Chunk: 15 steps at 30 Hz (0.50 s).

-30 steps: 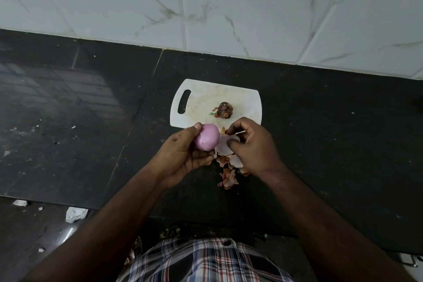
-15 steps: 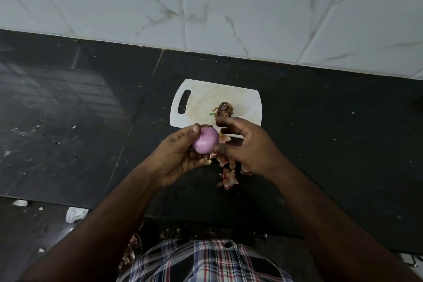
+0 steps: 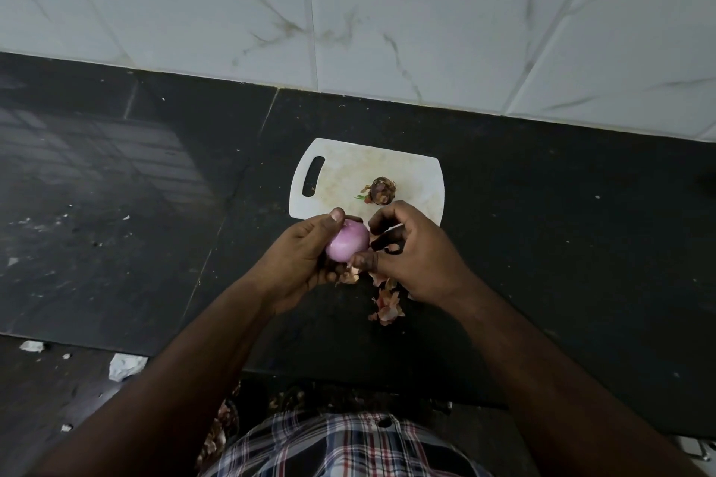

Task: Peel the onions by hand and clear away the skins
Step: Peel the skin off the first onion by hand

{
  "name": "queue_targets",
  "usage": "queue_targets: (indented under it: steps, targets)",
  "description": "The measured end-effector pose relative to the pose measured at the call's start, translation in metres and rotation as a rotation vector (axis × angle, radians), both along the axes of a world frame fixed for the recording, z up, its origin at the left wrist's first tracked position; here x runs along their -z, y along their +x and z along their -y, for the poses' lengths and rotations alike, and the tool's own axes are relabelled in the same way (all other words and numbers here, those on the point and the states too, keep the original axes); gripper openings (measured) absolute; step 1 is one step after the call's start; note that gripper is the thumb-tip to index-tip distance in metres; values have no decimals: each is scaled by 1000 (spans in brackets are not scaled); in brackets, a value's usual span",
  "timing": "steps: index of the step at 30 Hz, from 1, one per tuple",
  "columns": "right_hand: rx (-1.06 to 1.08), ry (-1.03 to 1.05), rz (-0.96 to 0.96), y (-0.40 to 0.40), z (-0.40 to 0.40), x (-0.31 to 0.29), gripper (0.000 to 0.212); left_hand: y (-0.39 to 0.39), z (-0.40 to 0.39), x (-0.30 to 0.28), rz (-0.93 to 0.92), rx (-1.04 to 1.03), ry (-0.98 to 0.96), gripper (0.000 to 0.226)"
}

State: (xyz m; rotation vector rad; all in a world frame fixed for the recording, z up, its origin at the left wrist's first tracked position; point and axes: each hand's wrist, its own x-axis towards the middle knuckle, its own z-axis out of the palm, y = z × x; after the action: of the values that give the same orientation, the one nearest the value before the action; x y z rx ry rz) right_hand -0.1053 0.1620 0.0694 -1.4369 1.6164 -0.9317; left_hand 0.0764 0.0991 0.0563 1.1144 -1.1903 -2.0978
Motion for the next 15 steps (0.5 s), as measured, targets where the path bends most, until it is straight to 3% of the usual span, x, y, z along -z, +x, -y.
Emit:
queue_targets:
  steps: [3,7,15]
  targets:
    - [34,98,109,-3,1,3,58,-5,1,0,62,-7,47,66]
    - [39,72,70,-1,-2,0,48,-9,1,2,42,53,15,65]
    - [12,53,56,-2,-3,0,53,-12,-7,4,2,48,-66,64]
